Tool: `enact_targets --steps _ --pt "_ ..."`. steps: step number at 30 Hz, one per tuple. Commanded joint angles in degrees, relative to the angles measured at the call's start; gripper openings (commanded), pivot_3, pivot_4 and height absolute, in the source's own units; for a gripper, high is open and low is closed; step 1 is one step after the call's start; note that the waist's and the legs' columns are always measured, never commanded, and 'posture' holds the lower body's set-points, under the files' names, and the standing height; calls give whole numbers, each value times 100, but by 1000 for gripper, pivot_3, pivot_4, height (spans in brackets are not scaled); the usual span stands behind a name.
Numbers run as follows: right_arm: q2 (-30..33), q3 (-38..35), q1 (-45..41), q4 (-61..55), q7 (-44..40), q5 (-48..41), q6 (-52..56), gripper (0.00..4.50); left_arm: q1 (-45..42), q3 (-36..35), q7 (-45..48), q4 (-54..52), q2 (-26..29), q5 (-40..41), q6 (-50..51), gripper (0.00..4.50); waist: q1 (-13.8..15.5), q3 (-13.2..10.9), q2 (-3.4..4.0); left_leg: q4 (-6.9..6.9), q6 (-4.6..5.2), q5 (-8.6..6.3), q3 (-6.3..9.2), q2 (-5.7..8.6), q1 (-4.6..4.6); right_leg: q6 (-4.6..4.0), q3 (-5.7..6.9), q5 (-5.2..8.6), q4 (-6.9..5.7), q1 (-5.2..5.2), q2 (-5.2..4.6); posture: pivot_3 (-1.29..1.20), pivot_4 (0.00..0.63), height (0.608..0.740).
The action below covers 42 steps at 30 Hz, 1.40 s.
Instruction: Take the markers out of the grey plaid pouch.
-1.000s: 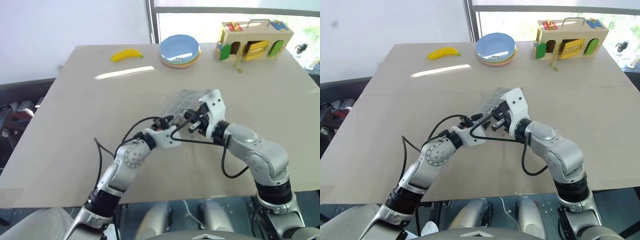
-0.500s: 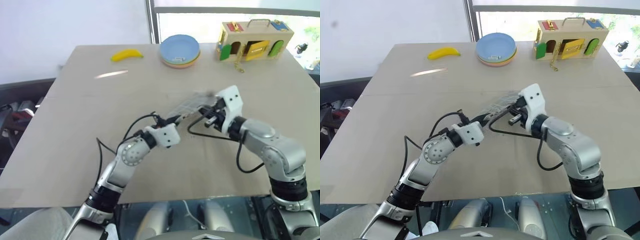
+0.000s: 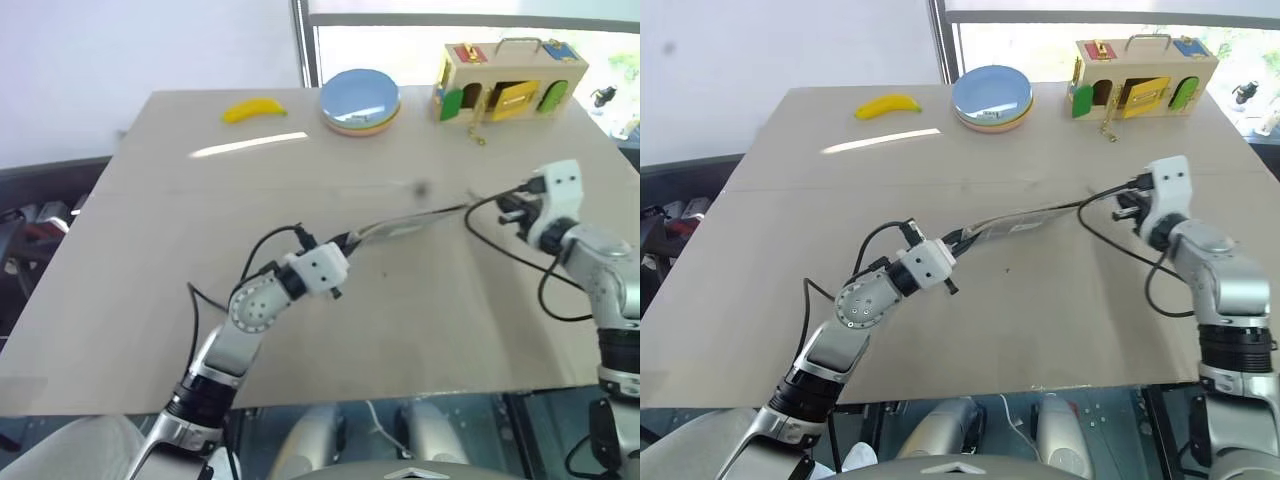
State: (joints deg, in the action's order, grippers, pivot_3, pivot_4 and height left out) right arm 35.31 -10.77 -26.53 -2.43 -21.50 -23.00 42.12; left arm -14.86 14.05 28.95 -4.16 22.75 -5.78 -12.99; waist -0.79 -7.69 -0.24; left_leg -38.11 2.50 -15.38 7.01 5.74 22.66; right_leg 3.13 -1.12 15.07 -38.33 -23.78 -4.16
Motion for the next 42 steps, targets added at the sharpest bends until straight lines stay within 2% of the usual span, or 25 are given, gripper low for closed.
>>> enact_targets --steps 1,4,7,10,15,18,21,22,35,41,42 --pt "471 -327 -4 -636 -394 -213 201 0 12 -297 86 -130 61 283 147 9 5 -1 2 1 0 0 0 0 0 0 -1 0 0 0 0 0 150 740" --pt "837 -54 233 -1350 -909 -477 558 956 -51 -273 162 -93 24 382 222 0 21 -2 4 1 2 -1 1 -1 1 0 1 0 3 1 0 0 150 740" --pt "1090 -36 300 -1827 -1122 -631 733 2342 -102 -223 240 -64 -44 408 228 0 21 -2 3 -2 5 -3 3 -2 2 0 5 0 13 8 0 0 150 740" --pt "1208 -168 190 -2155 -1316 -937 963 2342 -130 -220 315 -45 -105 453 256 0 31 -2 3 -6 9 -5 2 0 2 0 4 0 15 9 -2 0 150 740" --pt "1028 -76 -195 -2481 -1295 -1284 1062 2342 -128 -185 426 -50 -216 490 281 0 31 -2 3 -5 10 -6 2 -1 2 0 5 0 16 9 -2 0 150 740" --pt "827 225 -174 -2462 -1228 -1152 905 1484 -151 -180 452 -47 -279 469 279 0 45 -2 3 -5 10 -6 4 -2 3 0 8 0 21 10 -2 0 150 740" --pt "617 506 -143 -2230 -1144 -872 682 190 -178 -178 474 -30 -325 458 269 0 53 -2 3 -6 11 -7 3 -1 5 0 7 0 23 10 -3 0 150 740" --pt "558 588 -120 -2096 -1124 -761 583 50 -184 -177 479 -23 -340 451 265 0 53 -2 3 -6 11 -7 3 0 6 0 7 0 23 10 -3 0 150 740" --pt "333 1197 106 -1440 -1457 -152 56 50 -154 -181 527 -89 -406 452 246 0 70 -2 3 -6 11 -7 4 0 7 0 9 0 24 9 -2 0 150 740" --pt "629 1910 -146 -1160 -2020 481 -401 50 -173 -28 792 -176 -475 611 238 0 62 -2 3 -6 11 -7 4 0 7 0 9 0 25 9 -2 0 150 740" --pt "717 2060 -183 -1093 -2101 670 -536 282 -186 -7 853 -182 -478 649 242 0 62 -2 3 -6 11 -7 4 0 7 0 10 0 26 9 -2 0 150 740"
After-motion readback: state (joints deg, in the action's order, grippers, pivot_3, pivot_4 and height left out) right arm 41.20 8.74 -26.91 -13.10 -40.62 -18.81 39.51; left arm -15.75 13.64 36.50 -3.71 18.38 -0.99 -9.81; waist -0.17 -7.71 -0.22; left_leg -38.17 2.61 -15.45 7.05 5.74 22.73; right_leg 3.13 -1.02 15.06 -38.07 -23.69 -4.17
